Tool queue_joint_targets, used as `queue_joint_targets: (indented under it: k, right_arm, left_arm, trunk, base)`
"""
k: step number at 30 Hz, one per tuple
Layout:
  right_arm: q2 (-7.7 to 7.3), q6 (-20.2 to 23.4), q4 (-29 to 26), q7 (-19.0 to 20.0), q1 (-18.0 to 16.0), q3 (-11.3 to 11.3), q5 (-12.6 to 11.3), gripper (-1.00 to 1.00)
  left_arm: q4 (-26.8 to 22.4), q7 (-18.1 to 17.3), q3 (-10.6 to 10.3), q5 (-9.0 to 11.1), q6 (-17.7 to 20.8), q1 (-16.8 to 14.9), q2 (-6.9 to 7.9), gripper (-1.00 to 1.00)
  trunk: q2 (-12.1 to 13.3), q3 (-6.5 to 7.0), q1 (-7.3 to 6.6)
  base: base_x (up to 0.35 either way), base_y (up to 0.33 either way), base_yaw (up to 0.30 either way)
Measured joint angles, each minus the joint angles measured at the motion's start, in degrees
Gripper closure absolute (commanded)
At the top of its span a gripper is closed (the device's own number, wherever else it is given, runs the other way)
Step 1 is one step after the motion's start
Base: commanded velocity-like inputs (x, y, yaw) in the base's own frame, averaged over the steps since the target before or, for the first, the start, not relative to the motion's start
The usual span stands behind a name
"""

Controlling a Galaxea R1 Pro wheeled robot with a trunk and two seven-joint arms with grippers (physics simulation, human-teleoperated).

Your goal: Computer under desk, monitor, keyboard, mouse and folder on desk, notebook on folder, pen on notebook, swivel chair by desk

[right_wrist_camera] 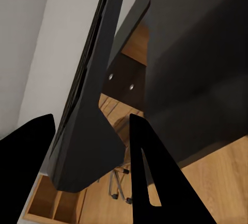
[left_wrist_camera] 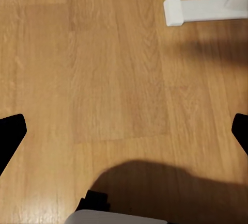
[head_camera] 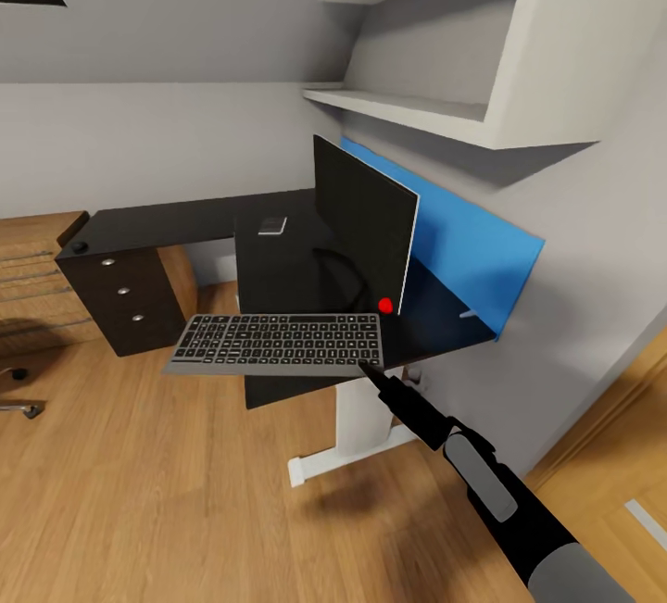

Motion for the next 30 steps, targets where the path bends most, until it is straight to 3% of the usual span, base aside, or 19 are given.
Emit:
queue_joint_targets:
  k: [30]
  right_arm:
    - [-0.04,-0.2,2.3,0.1,0.0,-0.9,0.3,1.0]
  left_arm:
    - [0.0,0.0,0.0,0.0,0.1,0.0,-0.04,-1.0]
  trunk:
    - [-12.0,-5.39,6.59]
  base:
    - [0.0,0.0,0.0]
